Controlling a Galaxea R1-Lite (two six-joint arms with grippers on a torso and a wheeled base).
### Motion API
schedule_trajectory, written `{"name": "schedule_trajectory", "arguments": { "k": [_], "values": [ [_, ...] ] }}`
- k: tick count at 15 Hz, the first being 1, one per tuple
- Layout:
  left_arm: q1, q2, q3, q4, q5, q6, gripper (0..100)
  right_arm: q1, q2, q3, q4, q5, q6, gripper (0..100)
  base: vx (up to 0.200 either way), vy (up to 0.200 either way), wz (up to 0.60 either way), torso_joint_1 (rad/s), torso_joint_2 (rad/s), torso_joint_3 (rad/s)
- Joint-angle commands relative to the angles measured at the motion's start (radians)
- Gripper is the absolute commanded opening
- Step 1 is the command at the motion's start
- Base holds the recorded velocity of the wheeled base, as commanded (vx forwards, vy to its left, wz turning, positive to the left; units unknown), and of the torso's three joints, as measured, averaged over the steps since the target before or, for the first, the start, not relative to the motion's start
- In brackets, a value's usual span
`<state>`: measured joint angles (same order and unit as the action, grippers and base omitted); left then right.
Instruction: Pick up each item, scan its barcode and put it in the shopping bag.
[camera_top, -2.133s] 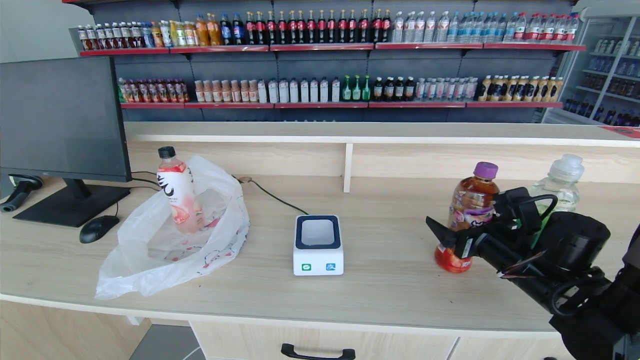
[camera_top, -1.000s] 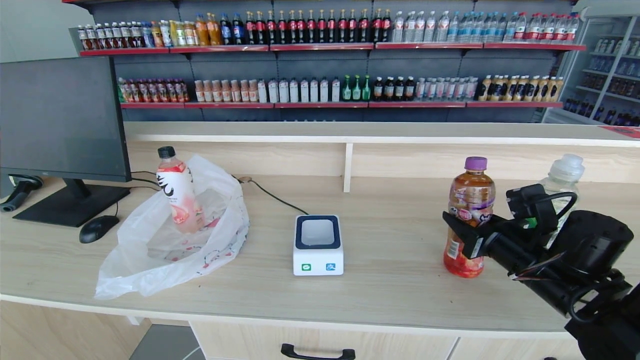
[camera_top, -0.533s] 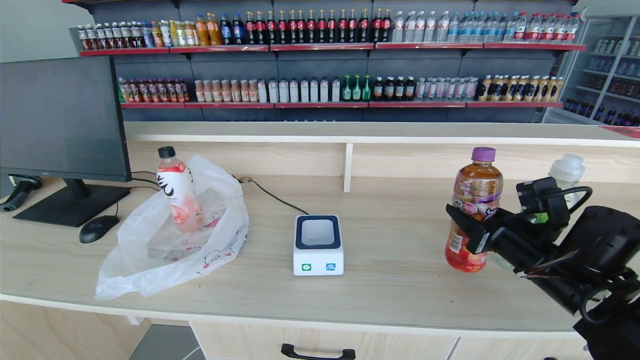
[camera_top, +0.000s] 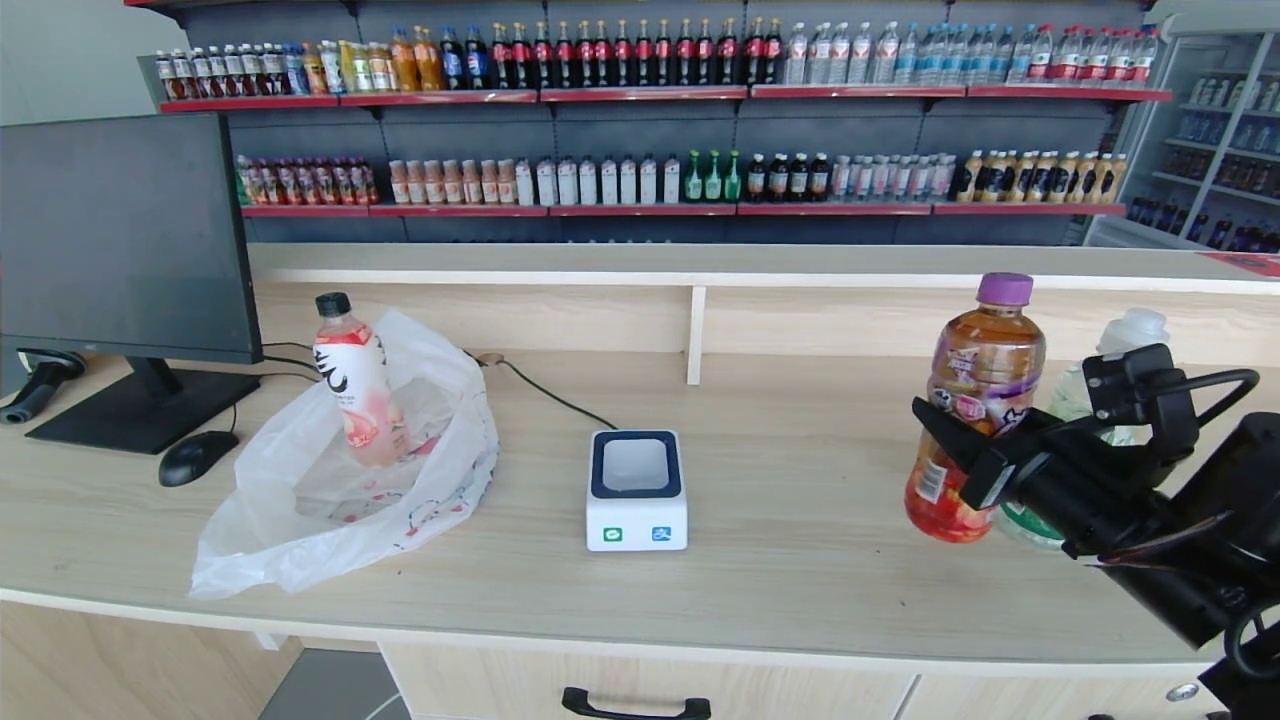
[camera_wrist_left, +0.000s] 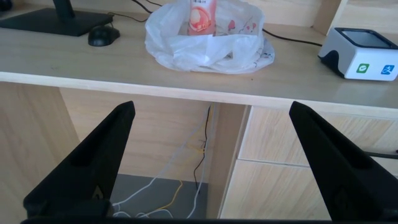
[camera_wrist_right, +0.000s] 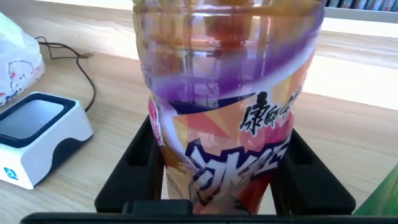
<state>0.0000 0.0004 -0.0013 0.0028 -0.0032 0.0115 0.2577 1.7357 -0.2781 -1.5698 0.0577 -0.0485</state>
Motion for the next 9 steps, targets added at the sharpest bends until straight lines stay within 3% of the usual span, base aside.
{"name": "schedule_trajectory", "arguments": {
  "k": [1,4,9],
  "values": [
    [0.000,0.000,0.000,0.000,0.000,0.001,100,0.038,-0.070,0.020,-0.001,0.002,0.007,0,0.000,0.000,0.00,0.000,0.00,0.000],
    [0.000,0.000,0.000,0.000,0.000,0.001,100,0.150,-0.101,0.031,-0.001,0.002,0.102,0,0.000,0.000,0.00,0.000,0.00,0.000],
    [0.000,0.000,0.000,0.000,0.000,0.001,100,0.384,-0.166,0.089,-0.001,0.008,0.137,0,0.000,0.000,0.00,0.000,0.00,0.000]
  ]
}}
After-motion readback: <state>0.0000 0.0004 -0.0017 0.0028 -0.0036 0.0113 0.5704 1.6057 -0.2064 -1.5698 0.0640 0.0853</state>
